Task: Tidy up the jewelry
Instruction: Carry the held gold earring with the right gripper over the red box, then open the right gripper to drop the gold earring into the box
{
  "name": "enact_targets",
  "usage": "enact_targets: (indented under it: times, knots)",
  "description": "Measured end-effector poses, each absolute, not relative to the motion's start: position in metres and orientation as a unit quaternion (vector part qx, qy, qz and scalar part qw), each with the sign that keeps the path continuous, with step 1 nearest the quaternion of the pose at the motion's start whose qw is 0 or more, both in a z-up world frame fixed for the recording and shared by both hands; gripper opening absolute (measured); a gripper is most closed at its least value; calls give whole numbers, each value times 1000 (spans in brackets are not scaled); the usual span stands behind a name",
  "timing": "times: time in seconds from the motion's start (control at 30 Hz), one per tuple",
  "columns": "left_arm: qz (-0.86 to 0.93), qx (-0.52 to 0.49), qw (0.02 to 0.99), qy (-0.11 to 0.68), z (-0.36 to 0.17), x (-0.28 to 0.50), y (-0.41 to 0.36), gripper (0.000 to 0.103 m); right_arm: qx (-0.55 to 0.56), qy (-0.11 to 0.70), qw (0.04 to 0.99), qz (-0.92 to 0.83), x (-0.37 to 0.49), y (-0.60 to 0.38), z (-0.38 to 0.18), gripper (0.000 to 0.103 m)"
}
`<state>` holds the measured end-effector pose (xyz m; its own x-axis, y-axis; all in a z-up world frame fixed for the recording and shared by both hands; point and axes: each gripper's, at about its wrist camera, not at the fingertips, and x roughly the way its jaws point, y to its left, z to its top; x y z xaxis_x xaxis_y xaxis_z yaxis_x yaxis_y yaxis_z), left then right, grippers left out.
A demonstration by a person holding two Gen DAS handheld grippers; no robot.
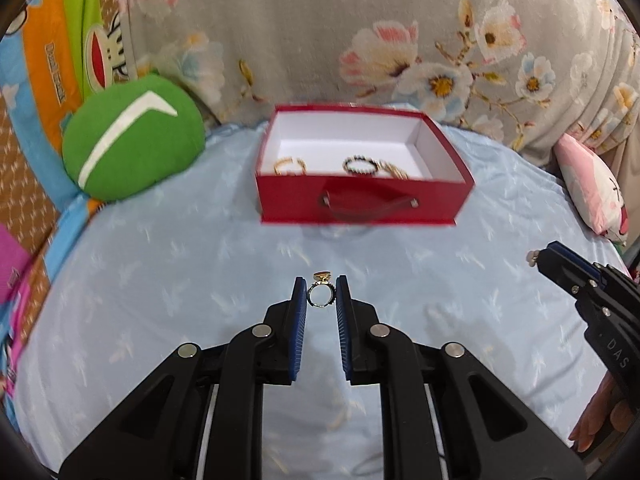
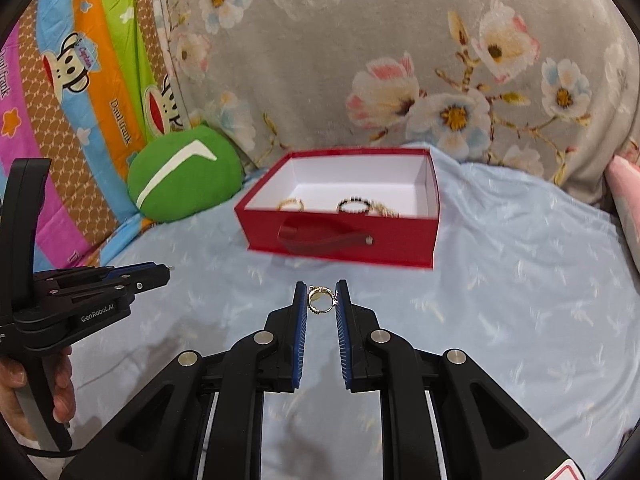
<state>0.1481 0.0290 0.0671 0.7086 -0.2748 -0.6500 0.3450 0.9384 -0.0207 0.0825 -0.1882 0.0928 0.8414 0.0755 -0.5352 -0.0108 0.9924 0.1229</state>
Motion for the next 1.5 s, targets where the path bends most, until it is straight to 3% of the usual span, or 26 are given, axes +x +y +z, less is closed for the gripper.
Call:
enact_targets:
  times: [0.53, 1.0, 1.5]
  knots:
    - [-127, 91, 947, 279, 127, 296, -30, 14, 53, 259, 964, 7, 254, -226, 131, 13]
    - [-87, 104, 953, 271, 109, 411, -73, 14, 49, 268, 962, -4, 380, -247, 113, 13]
    - [-70, 105, 947, 296, 77, 467, -89, 14, 55, 300, 952, -12, 434, -259, 76, 13]
